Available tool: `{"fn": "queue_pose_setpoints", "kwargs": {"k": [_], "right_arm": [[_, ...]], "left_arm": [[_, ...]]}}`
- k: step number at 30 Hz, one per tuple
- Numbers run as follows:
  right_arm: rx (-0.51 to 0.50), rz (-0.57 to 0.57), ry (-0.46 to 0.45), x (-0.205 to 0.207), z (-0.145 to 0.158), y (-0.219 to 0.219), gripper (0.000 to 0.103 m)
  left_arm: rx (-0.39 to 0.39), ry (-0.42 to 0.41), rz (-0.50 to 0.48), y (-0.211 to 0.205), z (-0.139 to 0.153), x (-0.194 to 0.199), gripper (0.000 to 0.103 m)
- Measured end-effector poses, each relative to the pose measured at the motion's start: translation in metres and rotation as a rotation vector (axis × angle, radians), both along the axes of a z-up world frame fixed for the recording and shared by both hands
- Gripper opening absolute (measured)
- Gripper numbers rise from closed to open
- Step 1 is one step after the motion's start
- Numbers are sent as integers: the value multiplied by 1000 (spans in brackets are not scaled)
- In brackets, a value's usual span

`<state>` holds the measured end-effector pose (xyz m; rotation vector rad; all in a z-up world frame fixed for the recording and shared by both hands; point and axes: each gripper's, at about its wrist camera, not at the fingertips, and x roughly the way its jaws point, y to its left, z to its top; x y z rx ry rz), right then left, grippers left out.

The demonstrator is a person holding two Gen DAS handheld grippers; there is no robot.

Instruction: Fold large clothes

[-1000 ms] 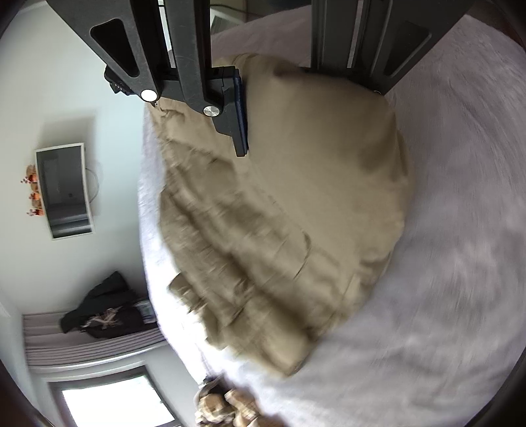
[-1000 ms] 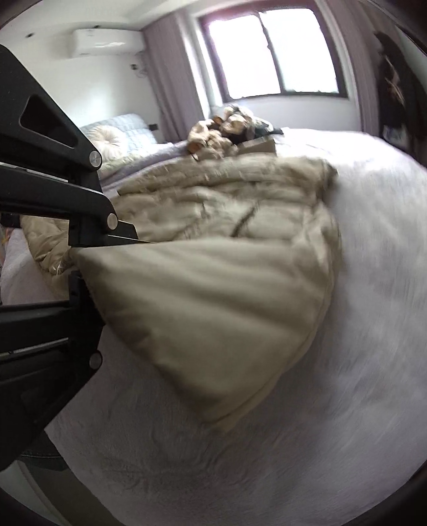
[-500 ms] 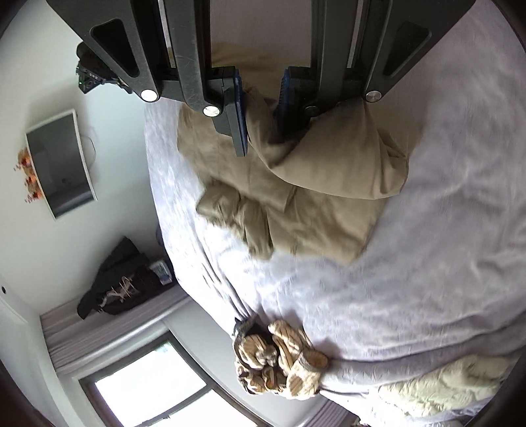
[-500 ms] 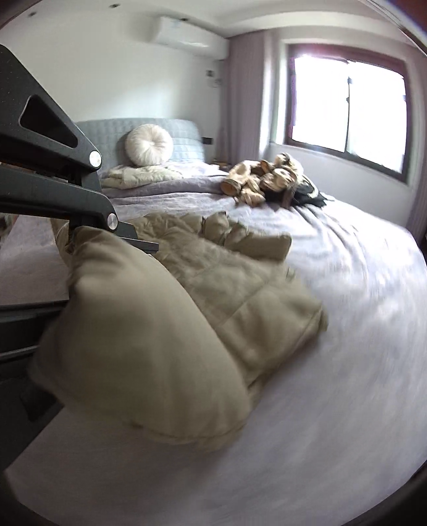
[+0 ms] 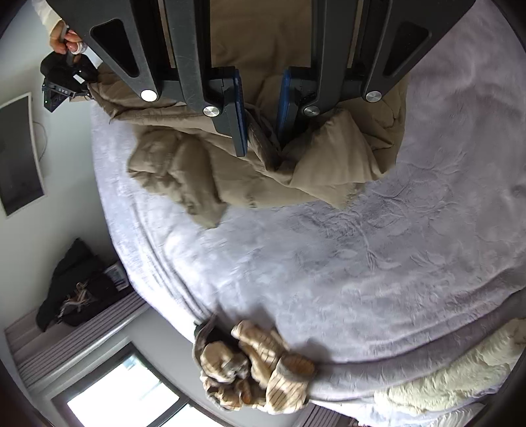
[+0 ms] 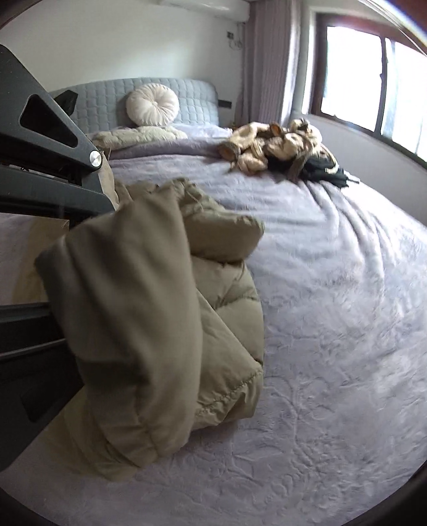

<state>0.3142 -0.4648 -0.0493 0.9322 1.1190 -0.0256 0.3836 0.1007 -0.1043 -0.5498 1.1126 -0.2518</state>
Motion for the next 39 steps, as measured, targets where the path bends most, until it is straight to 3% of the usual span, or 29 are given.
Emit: {"fn": "queue_pose_setpoints", "kwargs": {"k": [5,7,8,9,10,11,13,15,19,20,22,24,27,30,31,32,34,36,39], "right_arm": [[-35,-32,40,18,-31,0,12],[-42,-32,41,20,-35,1,15],[-43,-31,41,21,-36,1,19],[-45,-31,40,21,-36,2,23],[-45,-31,36,22,-33,2,39],[-46,-29,28,22,-30,2,63],[-71,-12,-1,23,-18,4,90],[-132,30,-39,27,0,10,90],[-246,134,-74,22,25,28,103],[-272,153,-66,20,26,31,103],[-345,187,-49,15,28,37,103],[-436,221,-40,10,28,42,103],[-573,270,3,5,25,46,103],[-588,263,1,4,26,40,100],[-575,249,-7,4,26,37,85],[-570,237,-6,5,27,33,58],[-563,221,25,9,22,26,24],[-533,220,36,15,15,20,21],[-576,220,73,27,1,12,21]], "left_arm": [[26,45,-17,-3,-20,17,20],[48,38,-26,-1,-15,19,41],[58,28,-26,1,-11,18,72],[74,11,-21,3,-3,15,88],[83,-6,-22,5,3,13,88],[88,-16,-36,6,9,11,88],[124,-14,-51,7,15,7,88],[170,-25,-63,5,18,2,88],[269,-47,-115,-9,12,-8,84],[277,-55,-127,-12,12,-11,76],[291,-68,-158,-21,9,-16,75],[301,-90,-186,-30,9,-19,63],[296,-99,-203,-37,7,-14,63],[305,-92,-204,-38,0,-6,63],[312,-85,-199,-38,-4,-2,63],[316,-73,-192,-37,-9,2,63],[321,-50,-178,-35,-21,14,63],[340,-28,-172,-35,-34,25,63],[354,5,-154,-36,-56,42,63]]}}
